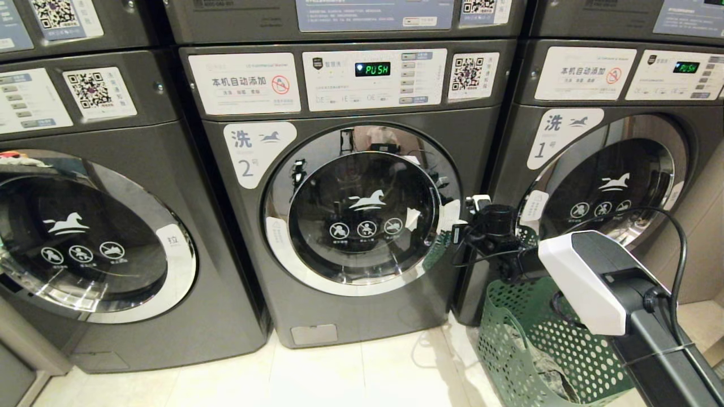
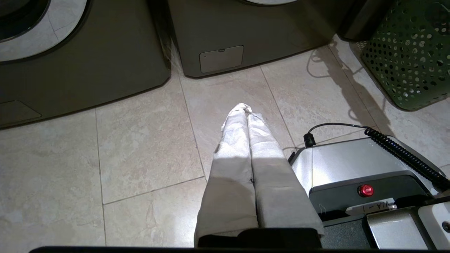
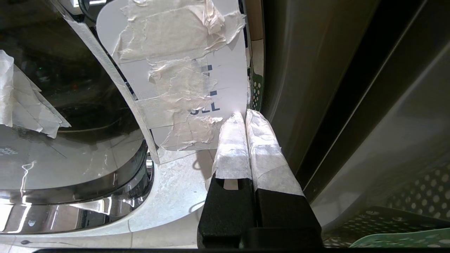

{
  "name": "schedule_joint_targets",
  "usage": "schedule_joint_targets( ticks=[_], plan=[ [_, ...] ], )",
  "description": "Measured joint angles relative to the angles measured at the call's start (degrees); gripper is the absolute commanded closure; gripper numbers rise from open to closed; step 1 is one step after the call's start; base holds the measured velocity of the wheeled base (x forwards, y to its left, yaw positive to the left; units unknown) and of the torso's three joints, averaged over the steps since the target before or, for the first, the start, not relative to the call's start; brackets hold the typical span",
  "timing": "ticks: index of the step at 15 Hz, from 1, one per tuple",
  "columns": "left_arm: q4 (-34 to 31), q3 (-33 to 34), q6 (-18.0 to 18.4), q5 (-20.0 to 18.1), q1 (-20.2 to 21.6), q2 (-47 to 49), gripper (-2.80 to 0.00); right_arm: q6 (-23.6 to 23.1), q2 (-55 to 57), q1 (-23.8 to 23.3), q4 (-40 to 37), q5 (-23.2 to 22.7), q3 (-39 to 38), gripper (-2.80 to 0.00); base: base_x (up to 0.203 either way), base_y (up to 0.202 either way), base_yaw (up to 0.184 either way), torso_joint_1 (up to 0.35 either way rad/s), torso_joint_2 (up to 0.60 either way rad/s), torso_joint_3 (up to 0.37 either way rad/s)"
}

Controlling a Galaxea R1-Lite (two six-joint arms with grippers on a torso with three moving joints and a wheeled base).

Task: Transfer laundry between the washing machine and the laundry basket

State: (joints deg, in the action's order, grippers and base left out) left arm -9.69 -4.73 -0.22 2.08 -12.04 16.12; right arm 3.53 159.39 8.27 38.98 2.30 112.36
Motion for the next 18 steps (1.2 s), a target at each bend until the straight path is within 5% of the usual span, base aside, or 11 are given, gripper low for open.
schedule_joint_targets(
  ticks=[18],
  plan=[
    [0.00, 0.18, -0.20, 0.00, 0.00, 0.02, 0.00, 0.30, -1.86, 2.39, 5.32, -2.54, 0.14, 0.00, 0.000, 0.000, 0.000, 0.000, 0.00, 0.000]
  ],
)
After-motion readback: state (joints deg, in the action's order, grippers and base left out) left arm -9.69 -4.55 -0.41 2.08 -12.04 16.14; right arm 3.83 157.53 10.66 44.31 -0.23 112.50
